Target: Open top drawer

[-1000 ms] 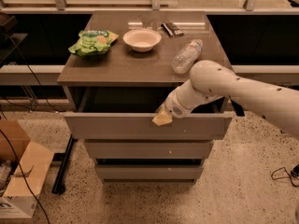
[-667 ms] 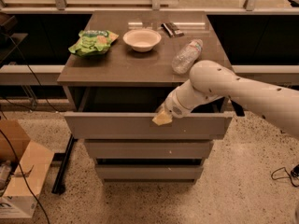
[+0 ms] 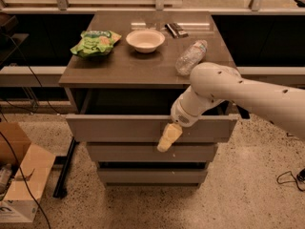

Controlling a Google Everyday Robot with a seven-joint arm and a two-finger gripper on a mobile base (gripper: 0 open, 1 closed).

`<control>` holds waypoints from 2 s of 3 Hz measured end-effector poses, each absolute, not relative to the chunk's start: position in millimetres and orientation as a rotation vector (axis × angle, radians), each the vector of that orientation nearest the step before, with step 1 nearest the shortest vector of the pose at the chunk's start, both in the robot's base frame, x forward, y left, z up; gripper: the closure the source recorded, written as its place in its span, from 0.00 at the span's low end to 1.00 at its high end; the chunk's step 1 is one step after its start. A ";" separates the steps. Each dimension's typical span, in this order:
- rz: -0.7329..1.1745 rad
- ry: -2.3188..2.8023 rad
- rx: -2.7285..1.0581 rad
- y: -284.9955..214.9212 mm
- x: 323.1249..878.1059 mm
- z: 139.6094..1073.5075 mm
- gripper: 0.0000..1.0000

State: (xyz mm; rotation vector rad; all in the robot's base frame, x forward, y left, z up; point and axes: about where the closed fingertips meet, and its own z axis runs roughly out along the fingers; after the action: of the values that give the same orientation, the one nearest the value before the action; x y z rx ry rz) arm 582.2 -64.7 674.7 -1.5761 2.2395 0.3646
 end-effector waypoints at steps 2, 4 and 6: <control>0.336 2.361 -1.744 -80.6 547.0 648.1 0.13; 0.337 2.366 -1.763 -81.1 543.6 650.6 0.60; 0.354 2.373 -1.762 -83.5 536.9 649.9 0.56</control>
Offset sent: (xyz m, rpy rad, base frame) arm -0.0574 -0.0225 -0.0414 -0.2480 0.2261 0.1431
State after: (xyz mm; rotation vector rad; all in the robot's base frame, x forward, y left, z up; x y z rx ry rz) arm 536.9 -83.5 649.9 -1.7618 2.3726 0.3536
